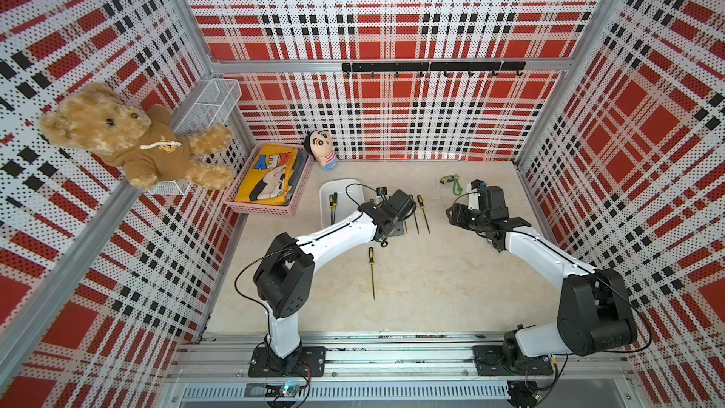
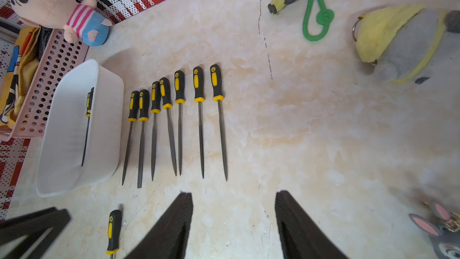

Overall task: Take the file tool out of the storage box
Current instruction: Place the file tool at the center of the board, then pick up the file tool from the storage box.

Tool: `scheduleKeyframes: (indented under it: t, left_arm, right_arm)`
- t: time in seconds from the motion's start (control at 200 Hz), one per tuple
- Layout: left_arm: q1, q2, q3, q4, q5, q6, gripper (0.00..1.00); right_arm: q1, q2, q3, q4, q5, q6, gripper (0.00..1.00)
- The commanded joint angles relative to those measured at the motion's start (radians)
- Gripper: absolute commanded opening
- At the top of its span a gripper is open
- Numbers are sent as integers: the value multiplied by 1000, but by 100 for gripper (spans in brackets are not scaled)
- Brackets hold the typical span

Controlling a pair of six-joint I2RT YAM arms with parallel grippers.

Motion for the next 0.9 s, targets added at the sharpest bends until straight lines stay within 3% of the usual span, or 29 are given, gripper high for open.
scheduleKeyframes:
  t: [0.0,0.2,0.376,0.576,0.897]
  left_arm:
    - [93,-17,76,-23,0,60,39]
    - [297,89,161,-12,13,129,39]
    - [420,225,276,6,59,191,39]
    - [478,394,411,0,106,239,38]
    - [506,521,467,-5,96,254,39]
  right_arm:
    - [-1,19,-1,27,0,13,61]
    - [17,38,17,20,3,12,61]
    - [29,52,15,19,6,15,61]
    - [33,65,9,18,9,20,61]
    - [35,80,35,-31,28,-5,62]
